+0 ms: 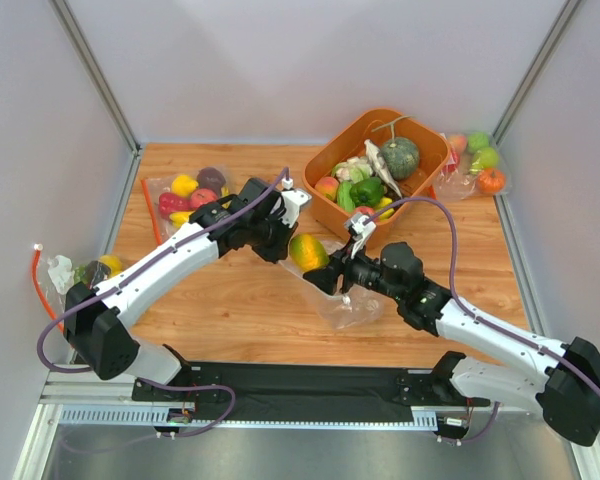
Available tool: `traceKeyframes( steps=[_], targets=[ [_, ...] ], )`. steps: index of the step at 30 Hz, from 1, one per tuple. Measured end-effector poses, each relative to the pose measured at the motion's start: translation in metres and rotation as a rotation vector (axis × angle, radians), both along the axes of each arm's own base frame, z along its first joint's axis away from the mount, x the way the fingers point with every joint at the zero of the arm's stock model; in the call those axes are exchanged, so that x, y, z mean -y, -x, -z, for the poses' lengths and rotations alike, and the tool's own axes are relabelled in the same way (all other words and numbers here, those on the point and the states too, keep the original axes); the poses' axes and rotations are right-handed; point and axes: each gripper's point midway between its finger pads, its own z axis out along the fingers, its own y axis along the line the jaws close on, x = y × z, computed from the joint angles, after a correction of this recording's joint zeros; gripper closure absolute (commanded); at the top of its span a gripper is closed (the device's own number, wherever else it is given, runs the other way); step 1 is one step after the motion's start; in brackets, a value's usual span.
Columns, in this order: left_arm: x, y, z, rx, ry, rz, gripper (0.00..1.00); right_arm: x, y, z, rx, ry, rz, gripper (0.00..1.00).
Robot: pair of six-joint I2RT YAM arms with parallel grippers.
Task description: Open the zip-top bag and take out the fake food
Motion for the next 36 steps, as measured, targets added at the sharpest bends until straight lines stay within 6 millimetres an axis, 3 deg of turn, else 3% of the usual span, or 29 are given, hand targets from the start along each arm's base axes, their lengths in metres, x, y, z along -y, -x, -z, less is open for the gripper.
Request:
traceKeyframes(
  steps=[7, 12, 19, 22, 26, 30, 33, 36],
  targets=[
    [-0.005, -0.004, 0.001, 0.008, -0.013, -0.017, 1.0, -0.009, 0.004, -0.023, -0.011, -0.163, -0.018, 0.71],
    [-0.01, -0.008, 0.002, 0.015, -0.027, -0.036, 1.0, -0.009, 0.003, -0.05, 0.031, -0.26, -0.012, 0.71],
    [-0.011, -0.009, 0.002, 0.019, -0.033, -0.041, 1.0, 0.009, 0.002, -0.092, 0.15, -0.33, 0.055, 0.71],
    [-0.011, -0.009, 0.002, 0.02, -0.035, -0.043, 1.0, 0.024, -0.009, -0.11, 0.218, -0.291, 0.128, 0.71],
    [-0.012, -0.009, 0.002, 0.022, -0.036, -0.045, 1.0, 0.056, -0.043, -0.132, 0.292, -0.205, 0.282, 0.72],
    [-0.012, -0.01, 0.002, 0.023, -0.038, -0.046, 1.0, 0.099, -0.093, -0.133, 0.3, -0.092, 0.459, 0.73],
    [-0.012, -0.01, 0.002, 0.024, -0.038, -0.047, 1.0, 0.128, -0.138, -0.117, 0.245, 0.014, 0.577, 0.74],
    [-0.013, -0.01, 0.002, 0.026, -0.042, -0.05, 1.0, 0.149, -0.174, -0.084, 0.154, 0.114, 0.649, 0.74]
  ],
)
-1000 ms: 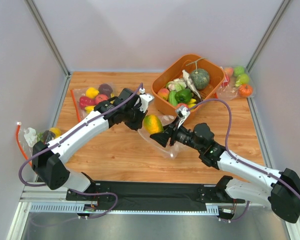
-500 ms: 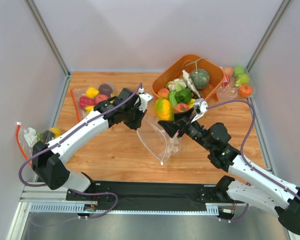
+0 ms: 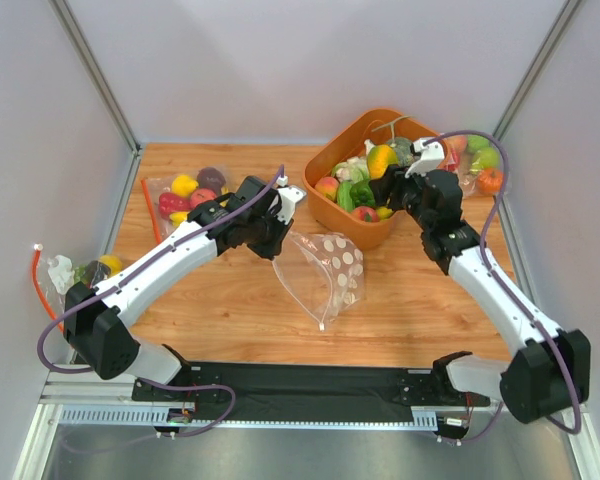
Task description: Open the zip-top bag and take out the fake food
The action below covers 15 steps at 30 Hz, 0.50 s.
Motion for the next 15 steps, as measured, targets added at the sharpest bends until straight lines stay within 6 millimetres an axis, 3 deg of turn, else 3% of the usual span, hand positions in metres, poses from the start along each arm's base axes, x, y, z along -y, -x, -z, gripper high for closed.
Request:
traceKeyframes(
  steps=[4, 7, 12, 15],
  targets=[
    [-0.001, 0.0, 0.0, 0.002, -0.003, -0.003, 1.0, 0.026, -0.032, 0.049, -0.152, 0.055, 0.078, 0.74],
    [-0.001, -0.001, 0.0, 0.003, -0.004, -0.004, 1.0, 0.044, -0.046, 0.074, -0.233, 0.08, 0.125, 0.73],
    [-0.001, -0.001, 0.0, 0.005, -0.006, -0.006, 1.0, 0.055, -0.059, 0.078, -0.267, 0.108, 0.157, 0.68],
    [-0.001, -0.001, 0.0, 0.005, -0.006, -0.006, 1.0, 0.056, -0.063, 0.073, -0.258, 0.11, 0.158, 0.58]
  ],
)
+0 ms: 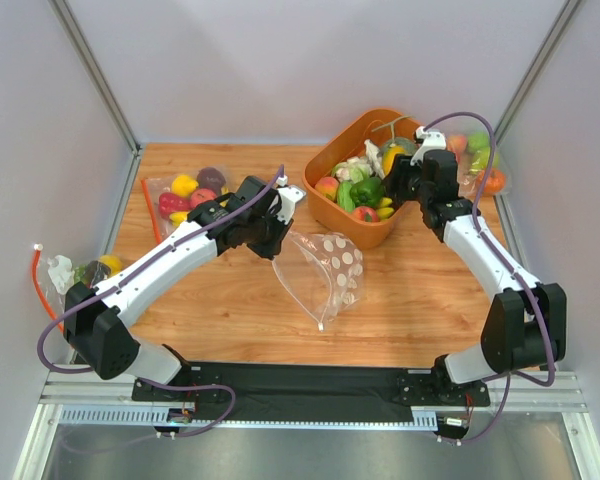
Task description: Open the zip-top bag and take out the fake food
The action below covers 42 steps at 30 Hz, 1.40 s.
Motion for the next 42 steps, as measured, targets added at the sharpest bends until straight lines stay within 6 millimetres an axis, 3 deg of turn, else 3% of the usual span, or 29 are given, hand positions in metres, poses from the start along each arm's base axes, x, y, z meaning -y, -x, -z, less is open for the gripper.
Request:
traceKeyframes(
  steps=[1, 3, 10, 12, 20, 31, 36, 42],
  targets=[
    [0.0, 0.0, 0.0, 0.0, 0.0, 0.0, 1.0, 0.0, -0.001, 0.0, 0.001, 0.001, 0.0, 0.44],
    [0.0, 0.0, 0.0, 0.0, 0.0, 0.0, 0.93, 0.0, -0.003, 0.0, -0.006, 0.003, 0.0, 0.31],
    [0.0, 0.0, 0.0, 0.001, -0.002, 0.007, 0.53, 0.002, 0.0, 0.01, -0.051, 0.018, 0.002, 0.01],
    [0.0, 0.001, 0.0, -0.002, 0.0, 0.006, 0.45, 0.002, 0.0, 0.011, -0.053, 0.021, 0.002, 0.0],
    [-0.001, 0.003, 0.001, -0.011, -0.005, 0.011, 0.38, 0.002, 0.005, -0.001, -0.032, 0.009, 0.0, 0.0],
    [-0.017, 0.021, -0.009, -0.022, -0.013, -0.005, 0.32, 0.0, 0.059, -0.037, 0.019, -0.064, -0.036, 0.0],
    [-0.039, 0.046, -0.029, 0.02, 0.039, -0.056, 0.26, 0.003, 0.086, -0.04, 0.01, -0.072, -0.041, 0.0],
    [-0.057, 0.056, -0.075, 0.15, 0.146, -0.135, 0.18, 0.009, 0.117, -0.061, 0.05, -0.082, -0.04, 0.0]
  ],
)
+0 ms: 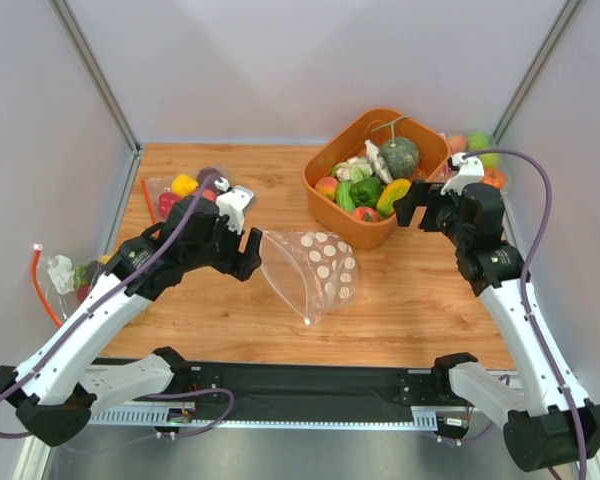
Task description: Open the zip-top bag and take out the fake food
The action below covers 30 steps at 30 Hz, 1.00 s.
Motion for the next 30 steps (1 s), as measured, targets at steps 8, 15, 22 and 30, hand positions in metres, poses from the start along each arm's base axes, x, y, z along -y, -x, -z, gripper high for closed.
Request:
traceKeyframes(
  steps=[8, 15, 22, 30],
  targets=[
    [-0.027, -0.025, -0.039, 0.168, 0.022, -0.19, 0.14, 0.006, 0.029, -0.019, 0.041, -0.005, 0.003, 0.0],
    [-0.044, -0.035, -0.066, 0.264, 0.049, -0.301, 0.08, 0.01, 0.045, -0.019, 0.044, -0.001, 0.006, 0.0],
    [-0.052, -0.04, -0.075, 0.284, 0.042, -0.354, 0.08, 0.012, 0.051, -0.023, 0.059, -0.001, 0.006, 0.0],
    [-0.054, -0.04, -0.072, 0.278, 0.027, -0.367, 0.07, 0.012, 0.054, -0.021, 0.049, 0.002, 0.006, 0.0]
  ],
)
